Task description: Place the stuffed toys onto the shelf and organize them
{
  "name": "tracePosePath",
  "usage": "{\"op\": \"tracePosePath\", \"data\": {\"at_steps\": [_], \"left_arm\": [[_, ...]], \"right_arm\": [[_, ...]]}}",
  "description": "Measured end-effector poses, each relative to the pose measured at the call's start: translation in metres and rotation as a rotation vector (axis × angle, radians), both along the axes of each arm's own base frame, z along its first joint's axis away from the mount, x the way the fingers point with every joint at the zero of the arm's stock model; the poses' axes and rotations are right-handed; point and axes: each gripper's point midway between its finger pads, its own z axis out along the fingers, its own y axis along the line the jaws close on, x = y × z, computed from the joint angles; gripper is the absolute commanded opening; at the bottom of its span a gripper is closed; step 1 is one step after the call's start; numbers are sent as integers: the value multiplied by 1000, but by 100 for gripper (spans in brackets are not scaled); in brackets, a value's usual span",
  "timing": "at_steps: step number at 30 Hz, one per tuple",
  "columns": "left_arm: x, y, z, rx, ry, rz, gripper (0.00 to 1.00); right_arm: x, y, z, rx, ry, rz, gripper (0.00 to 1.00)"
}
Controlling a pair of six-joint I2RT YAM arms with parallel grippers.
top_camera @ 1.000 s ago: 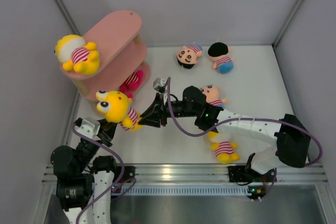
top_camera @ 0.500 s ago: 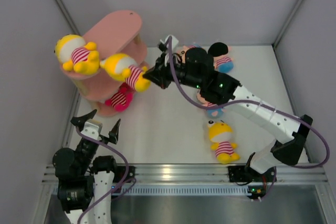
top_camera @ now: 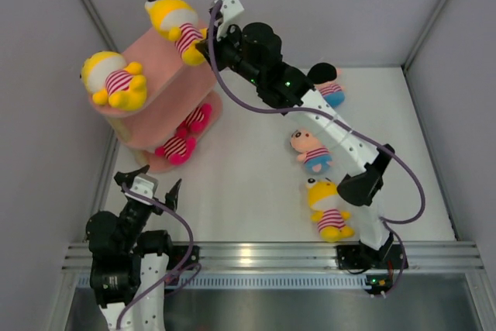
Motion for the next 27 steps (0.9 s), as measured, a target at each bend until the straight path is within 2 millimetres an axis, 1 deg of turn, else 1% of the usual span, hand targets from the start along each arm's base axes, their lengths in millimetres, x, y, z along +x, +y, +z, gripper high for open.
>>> {"op": "tracePosePath", "data": {"at_steps": [4,6,7,9,13,17,23,27], "left_arm": [[1,-6,-9,-9,28,-35,93],[1,-6,-10,-10,31,-39,93],[0,-7,-11,-10,30,-41,93],[0,-7,-11,-9,29,-45,93],[-1,-9,-11,-9,27,-54,93],[-1,-9,-11,-9,27,-55,93],[-1,-10,-11,-9,27,-58,93],[-2,-10,-11,-9,27,-61,93]], "right_arm": [[23,29,-21,13,-9,2,0],[29,39,-34,10,0,12,0],[31,43,-37,15,-2,16,0],[32,46,-35,33,-8,23,0],[27,51,-28,61,-18,45,0],[18,61,-31,60,-13,82,0],[-1,75,-31,61,-18,129,0],[-9,82,-33,54,-22,156,0]]}}
